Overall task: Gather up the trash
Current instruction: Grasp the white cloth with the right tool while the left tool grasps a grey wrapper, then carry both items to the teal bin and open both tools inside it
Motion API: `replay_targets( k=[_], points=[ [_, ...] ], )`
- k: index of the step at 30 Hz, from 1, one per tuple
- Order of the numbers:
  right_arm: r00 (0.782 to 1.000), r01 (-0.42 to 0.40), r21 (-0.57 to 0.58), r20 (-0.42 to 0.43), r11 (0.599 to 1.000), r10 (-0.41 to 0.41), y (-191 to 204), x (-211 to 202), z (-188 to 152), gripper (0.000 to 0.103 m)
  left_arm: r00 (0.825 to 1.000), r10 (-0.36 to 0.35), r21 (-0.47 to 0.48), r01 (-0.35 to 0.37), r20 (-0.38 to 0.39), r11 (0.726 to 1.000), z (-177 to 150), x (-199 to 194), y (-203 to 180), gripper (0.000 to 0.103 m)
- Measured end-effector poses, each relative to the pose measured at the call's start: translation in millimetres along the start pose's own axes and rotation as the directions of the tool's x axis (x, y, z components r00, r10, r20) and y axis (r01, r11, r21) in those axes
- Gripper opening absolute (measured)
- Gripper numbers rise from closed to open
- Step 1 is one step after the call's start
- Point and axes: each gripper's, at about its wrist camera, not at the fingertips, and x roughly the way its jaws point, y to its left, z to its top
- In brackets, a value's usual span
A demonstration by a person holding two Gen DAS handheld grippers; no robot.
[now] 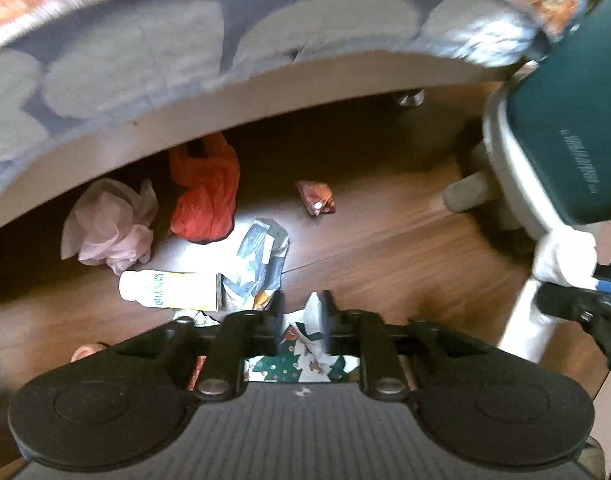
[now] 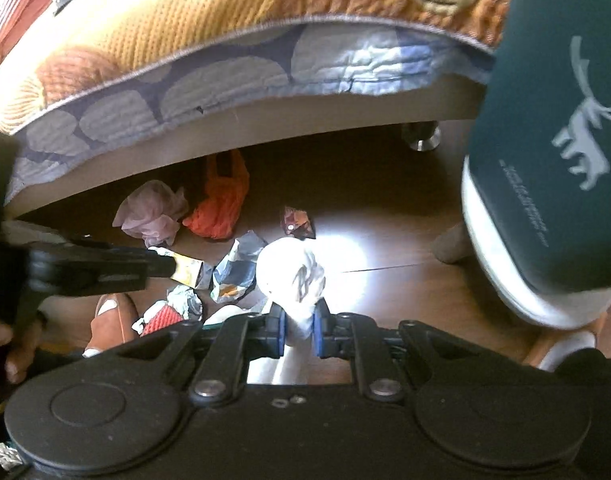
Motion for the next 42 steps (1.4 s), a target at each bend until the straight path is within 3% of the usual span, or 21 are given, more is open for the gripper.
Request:
replay_targets(
  k=[1,2,3,13,16,19,21,23,26,34,42],
  points=[
    [1.0,-0.007,-0.002,-0.012,1.0,0.007,-0.6,5.1,1.8,0.013,1.0,0.004,-0.007,-0.004,-0.021,1.0,4.3,11.6,2.5,0.047],
    [1.0,-0.016,0.002,-0.027,1.0,0.016,-0.9,10.1,3.4,0.013,0.999,0.013,-0.016,-0.014,-0.034,1.0,8.5,23.7,5.2,0.069],
    [0.999,-0.022,0.004,-0.037,1.0,0.022,-0.3,14.0,4.0,0.013,0.999,0.024,-0.02,-0.024,-0.035,0.999,11.6,33.4,7.1,0.073],
    [0.986,-0.07,0.029,-0.147,0.997,0.074,6.9,52.3,15.4,0.013,0.986,0.084,0.015,-0.083,-0.145,0.996,44.6,153.4,12.6,0.073],
    [0.982,-0.089,0.033,-0.167,0.996,0.093,10.4,58.4,16.6,0.013,0.979,0.103,0.033,-0.098,-0.177,0.995,44.9,176.9,11.2,0.071],
    [0.978,-0.095,0.037,-0.183,0.995,0.1,10.6,63.0,16.6,0.013,0.973,0.112,0.057,-0.102,-0.203,0.993,43.0,192.1,11.2,0.057],
    [0.976,-0.095,0.045,-0.194,0.994,0.102,10.9,65.2,16.4,0.013,0.969,0.12,0.07,-0.107,-0.218,0.992,41.9,198.9,10.9,0.038],
    [0.976,-0.087,0.043,-0.195,0.995,0.094,11.4,66.1,16.2,0.013,0.965,0.117,0.064,-0.105,-0.236,0.992,40.5,202.8,12.7,0.031],
    [0.977,-0.076,0.048,-0.198,0.996,0.084,10.2,68.2,14.9,0.013,0.966,0.101,0.057,-0.089,-0.24,0.994,38.9,198.7,14.0,0.009],
    [0.986,-0.032,0.028,-0.162,0.999,0.036,7.7,68.6,12.9,0.013,0.984,0.049,0.018,-0.047,-0.172,0.999,35.9,140.7,13.1,0.005],
    [0.998,0.001,-0.01,-0.056,1.0,-0.002,6.4,40.4,10.7,0.013,0.998,0.012,-0.033,-0.014,-0.065,0.999,25.0,32.0,2.6,0.005]
  ],
)
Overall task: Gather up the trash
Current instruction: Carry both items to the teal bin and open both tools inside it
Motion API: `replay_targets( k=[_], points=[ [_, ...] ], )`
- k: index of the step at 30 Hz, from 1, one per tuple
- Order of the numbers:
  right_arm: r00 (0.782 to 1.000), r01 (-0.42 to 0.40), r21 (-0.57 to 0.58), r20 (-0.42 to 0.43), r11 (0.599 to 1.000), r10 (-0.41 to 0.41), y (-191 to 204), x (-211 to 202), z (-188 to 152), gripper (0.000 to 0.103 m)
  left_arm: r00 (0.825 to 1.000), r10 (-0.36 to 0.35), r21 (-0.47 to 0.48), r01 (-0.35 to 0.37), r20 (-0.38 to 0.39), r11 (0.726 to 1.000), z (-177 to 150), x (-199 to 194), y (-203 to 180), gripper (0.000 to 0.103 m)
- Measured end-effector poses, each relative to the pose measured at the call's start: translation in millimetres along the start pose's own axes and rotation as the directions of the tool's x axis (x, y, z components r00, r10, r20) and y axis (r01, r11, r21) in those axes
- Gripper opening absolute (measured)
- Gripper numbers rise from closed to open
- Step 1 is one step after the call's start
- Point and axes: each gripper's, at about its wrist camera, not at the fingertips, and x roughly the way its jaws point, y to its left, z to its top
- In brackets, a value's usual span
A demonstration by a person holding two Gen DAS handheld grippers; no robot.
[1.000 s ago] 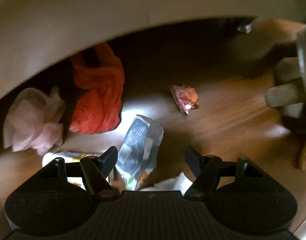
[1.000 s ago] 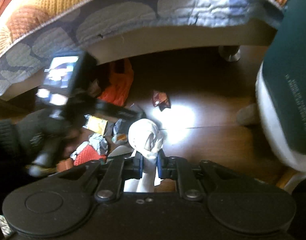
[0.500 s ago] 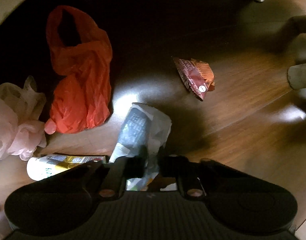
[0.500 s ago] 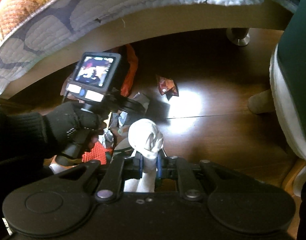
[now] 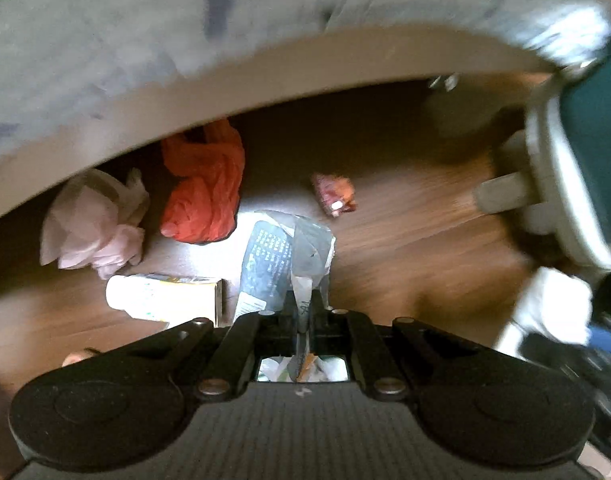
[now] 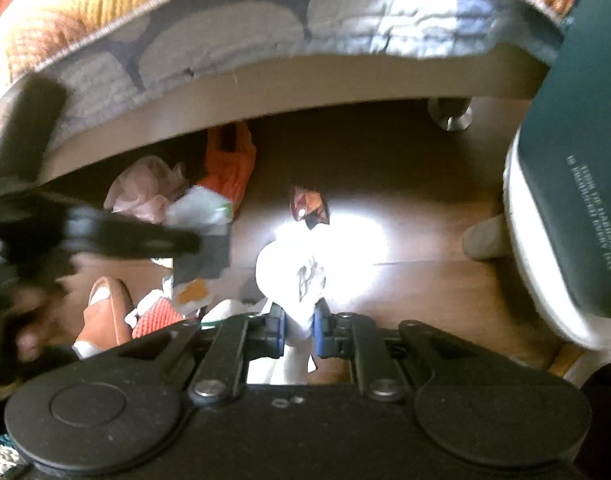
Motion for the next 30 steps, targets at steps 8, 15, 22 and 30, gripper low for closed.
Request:
replay_targets(
  k=[8,15,22,30],
  points=[
    [0.987,-0.004,-0.002,0.16,1.0,0.004,-2.4,-63.3,-12.2,0.013,0.989,-0.038,0.002,0.038,0.141,0.999,-28.6,-112.1,-26.1,0.005],
    [0.937,-0.023,-0.014,0.349,1.0,0.026,-0.3,-152.0,-13.3,0.013,0.961,-0.066,0.042,0.057,0.27,0.997,-37.6,-189.8,-63.7,0.005],
    [0.848,0.013,-0.019,0.53,1.0,-0.001,-29.3,-261.5,-14.1,0.013,0.898,-0.156,0.144,0.105,0.411,0.984,-24.6,-271.8,-119.4,0.005],
    [0.723,0.137,0.093,0.671,0.986,-0.164,-96.2,-337.5,-4.5,0.013,0.818,-0.283,0.316,0.132,0.5,0.94,1.6,-338.1,-208.2,0.005]
  ],
)
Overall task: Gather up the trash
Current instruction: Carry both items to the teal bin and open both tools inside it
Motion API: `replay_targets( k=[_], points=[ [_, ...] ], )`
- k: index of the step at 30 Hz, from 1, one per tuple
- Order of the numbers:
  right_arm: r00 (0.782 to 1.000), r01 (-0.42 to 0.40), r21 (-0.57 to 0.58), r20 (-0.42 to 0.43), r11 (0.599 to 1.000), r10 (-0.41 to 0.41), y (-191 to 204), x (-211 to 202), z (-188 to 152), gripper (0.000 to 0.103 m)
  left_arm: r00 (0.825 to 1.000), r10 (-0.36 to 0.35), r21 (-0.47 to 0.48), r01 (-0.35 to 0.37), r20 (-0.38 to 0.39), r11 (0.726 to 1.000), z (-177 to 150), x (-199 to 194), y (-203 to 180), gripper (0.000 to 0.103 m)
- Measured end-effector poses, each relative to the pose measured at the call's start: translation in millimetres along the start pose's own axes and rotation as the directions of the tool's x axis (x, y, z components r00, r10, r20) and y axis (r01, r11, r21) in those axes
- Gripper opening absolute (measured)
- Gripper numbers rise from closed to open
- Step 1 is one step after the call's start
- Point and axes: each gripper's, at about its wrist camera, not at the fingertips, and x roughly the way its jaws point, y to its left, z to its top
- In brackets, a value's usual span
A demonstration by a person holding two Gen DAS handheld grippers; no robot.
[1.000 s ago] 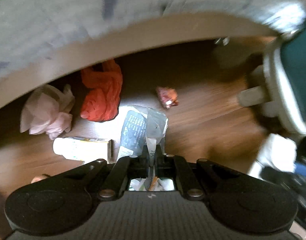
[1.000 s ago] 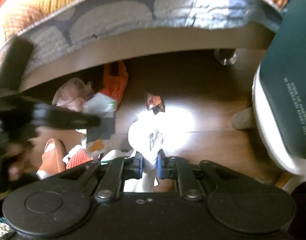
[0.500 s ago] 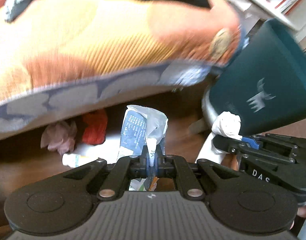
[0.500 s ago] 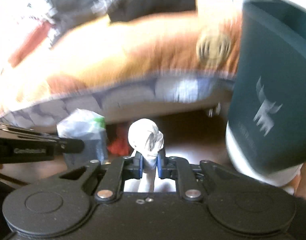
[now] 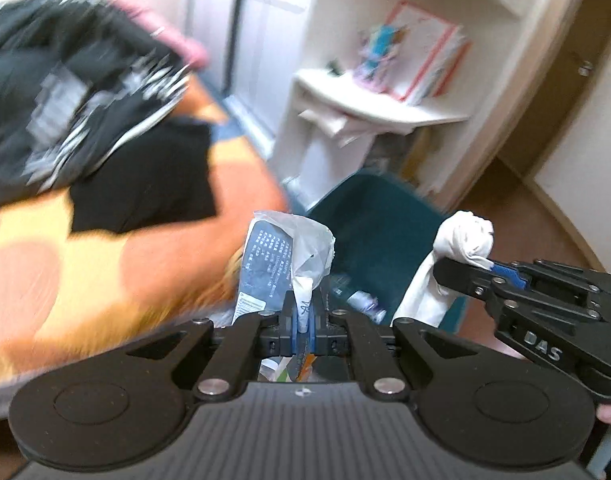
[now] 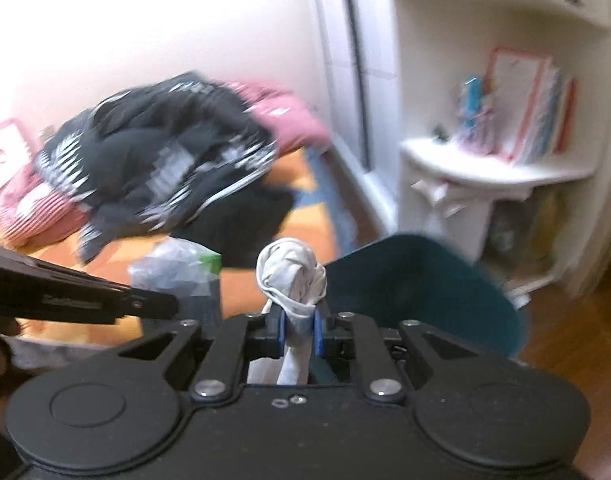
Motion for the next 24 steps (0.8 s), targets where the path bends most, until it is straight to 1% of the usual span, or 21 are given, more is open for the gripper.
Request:
replay_targets(
  k=[2,5,9,13,15,18,22,24],
  points=[
    [0.999,0.034,0.019,0.014,0.999,-0.035,-16.4,2.1,3.8,0.013,1.0,-0.013,0.044,0.012,0.024,0.999,17.2,4.5,-22.0,0.005],
    [0.996,0.087,0.053,0.02,0.995,-0.089,-38.7,8.7,0.3,0.013,0.999,-0.038,0.087,0.035,0.034,0.996,36.5,18.3,-50.2,0.005],
    [0.992,0.129,0.084,-0.007,0.988,-0.129,-57.9,28.8,-6.2,0.013,0.999,-0.049,0.134,0.048,0.001,0.99,50.2,52.1,-81.0,0.005],
    [0.987,0.15,0.074,-0.063,0.986,-0.145,-70.1,41.8,-17.3,0.014,0.997,-0.008,0.183,0.022,-0.076,0.983,50.2,95.0,-99.3,0.005],
    [0.983,0.168,0.067,-0.092,0.983,-0.162,-73.7,51.1,-22.8,0.014,0.994,0.008,0.194,0.013,-0.109,0.981,45.6,113.2,-101.0,0.005],
    [0.978,0.168,0.067,-0.135,0.984,-0.158,-78.5,62.2,-30.2,0.015,0.987,0.025,0.208,0.008,-0.157,0.978,40.9,138.8,-104.5,0.005],
    [0.97,0.182,0.057,-0.175,0.982,-0.17,-80.2,73.6,-40.2,0.021,0.977,0.064,0.235,-0.015,-0.205,0.972,28.8,160.4,-106.2,0.005],
    [0.967,0.18,0.065,-0.193,0.981,-0.165,-81.9,76.8,-45.3,0.022,0.971,0.078,0.239,-0.022,-0.226,0.971,23.8,170.5,-107.3,0.005]
  ],
)
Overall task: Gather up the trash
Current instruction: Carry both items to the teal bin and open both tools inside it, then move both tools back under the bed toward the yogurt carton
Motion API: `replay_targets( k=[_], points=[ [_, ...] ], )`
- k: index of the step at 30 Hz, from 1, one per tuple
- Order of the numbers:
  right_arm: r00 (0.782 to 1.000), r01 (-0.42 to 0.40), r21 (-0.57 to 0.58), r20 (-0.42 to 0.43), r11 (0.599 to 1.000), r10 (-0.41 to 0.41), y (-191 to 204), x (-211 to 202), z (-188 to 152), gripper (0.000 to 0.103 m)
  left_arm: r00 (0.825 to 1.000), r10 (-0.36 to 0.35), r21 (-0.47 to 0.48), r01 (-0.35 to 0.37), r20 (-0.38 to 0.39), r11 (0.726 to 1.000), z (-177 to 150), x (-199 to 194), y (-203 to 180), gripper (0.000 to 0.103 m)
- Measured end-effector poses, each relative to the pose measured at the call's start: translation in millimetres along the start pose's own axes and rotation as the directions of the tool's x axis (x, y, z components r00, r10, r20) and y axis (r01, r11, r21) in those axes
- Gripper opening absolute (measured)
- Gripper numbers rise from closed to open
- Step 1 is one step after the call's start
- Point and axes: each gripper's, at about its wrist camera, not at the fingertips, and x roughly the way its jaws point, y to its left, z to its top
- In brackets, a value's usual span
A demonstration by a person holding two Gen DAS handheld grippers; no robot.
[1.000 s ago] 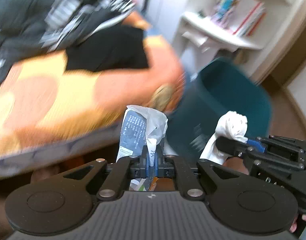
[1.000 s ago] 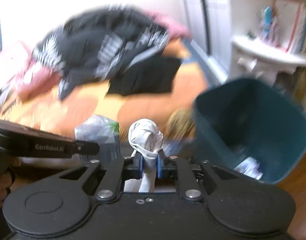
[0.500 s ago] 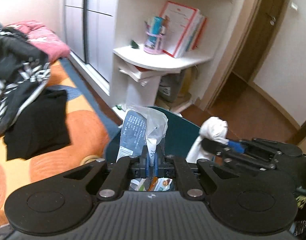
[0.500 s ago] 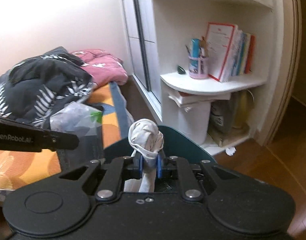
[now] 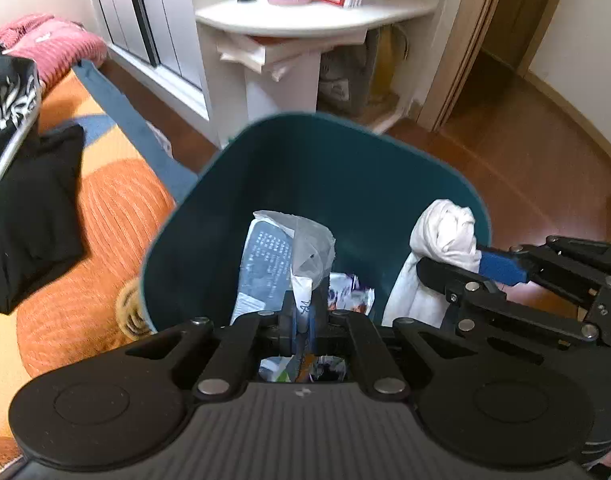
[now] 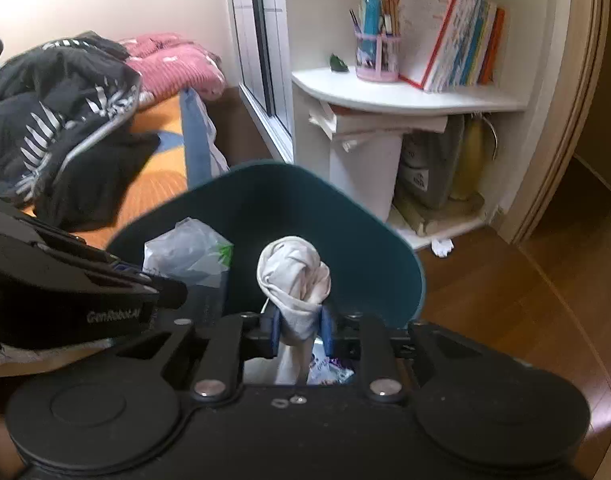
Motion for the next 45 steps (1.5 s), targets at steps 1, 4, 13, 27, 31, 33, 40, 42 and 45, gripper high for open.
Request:
replay_targets(
  k=[1,4,13,27,31,33,40,42,45],
  points=[
    [1.0,-0.005,0.005,-0.007,1.0,0.005,-1.3,1.3,-1.4,0.024,1.0,-0.005,-0.003,0.005,-0.016,1.0,-1.5,4.9,-0.3,0.005],
    [1.0,-0.015,0.015,-0.015,1.0,0.015,-4.1,2.1,-5.2,0.027,0.999,-0.002,0.007,0.002,-0.043,1.0,-5.3,14.8,-1.5,0.006],
    [0.999,-0.031,0.052,-0.017,0.998,0.032,-10.7,-8.9,-9.5,0.036,0.998,0.006,0.012,-0.006,-0.06,1.0,-12.7,16.1,-4.7,0.027],
    [0.988,-0.139,-0.03,0.07,0.99,0.141,24.2,-72.7,-5.2,0.038,0.998,-0.035,-0.064,0.038,0.053,0.997,-36.6,-60.0,24.9,0.052],
    [0.979,-0.175,-0.07,0.094,0.982,0.181,45.7,-92.9,-3.8,0.041,0.996,-0.034,-0.115,0.043,0.079,0.992,-53.3,-87.5,46.6,0.056],
    [0.974,-0.196,-0.089,0.1,0.977,0.205,57.8,-101.1,-3.1,0.044,0.995,-0.029,-0.14,0.042,0.091,0.989,-62.8,-101.0,58.8,0.057],
    [0.938,-0.32,-0.152,0.089,0.935,0.335,104.2,-116.5,-8.5,0.049,0.99,0.032,-0.219,-0.001,0.138,0.976,-106.7,-143.9,104.5,0.066],
    [0.93,-0.345,-0.167,0.073,0.923,0.361,118.5,-115.3,-11.4,0.05,0.988,0.049,-0.246,-0.012,0.145,0.969,-122.1,-152.5,120.9,0.069],
    [0.902,-0.411,-0.191,0.059,0.891,0.428,139.2,-113.6,-18.7,0.051,0.984,0.093,-0.306,-0.043,0.15,0.951,-148.8,-162.5,147.9,0.081]
  ],
)
